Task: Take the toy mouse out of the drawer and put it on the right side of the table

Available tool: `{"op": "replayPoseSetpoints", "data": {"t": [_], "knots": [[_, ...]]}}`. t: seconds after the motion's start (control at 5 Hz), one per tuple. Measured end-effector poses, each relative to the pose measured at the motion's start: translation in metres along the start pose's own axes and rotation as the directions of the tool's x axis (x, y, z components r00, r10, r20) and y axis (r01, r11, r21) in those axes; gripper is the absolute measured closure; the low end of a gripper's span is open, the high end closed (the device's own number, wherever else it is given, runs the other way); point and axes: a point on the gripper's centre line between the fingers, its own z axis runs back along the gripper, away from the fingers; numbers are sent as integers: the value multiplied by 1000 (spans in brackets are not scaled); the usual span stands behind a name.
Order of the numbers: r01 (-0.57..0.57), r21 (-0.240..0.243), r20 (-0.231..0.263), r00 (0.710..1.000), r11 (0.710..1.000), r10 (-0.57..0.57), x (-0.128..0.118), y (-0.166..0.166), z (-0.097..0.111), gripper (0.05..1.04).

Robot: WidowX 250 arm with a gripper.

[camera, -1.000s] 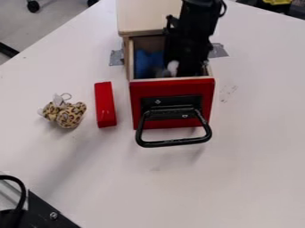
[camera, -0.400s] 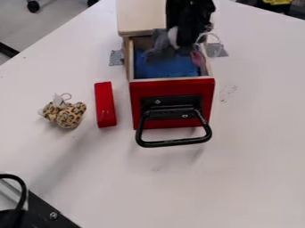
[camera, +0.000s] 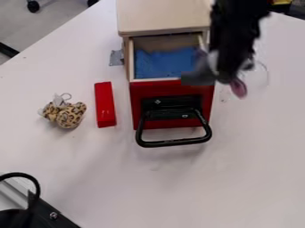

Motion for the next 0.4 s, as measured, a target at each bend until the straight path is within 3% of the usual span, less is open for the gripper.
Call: {"op": "replayPoseSetpoints", "data": {"t": [0.2, 0.4], "knots": [[88, -4, -5, 996, 996, -88, 12, -20, -4, 729], [131, -30, -44, 990, 991, -132, 26, -27, -24, 729]]}}
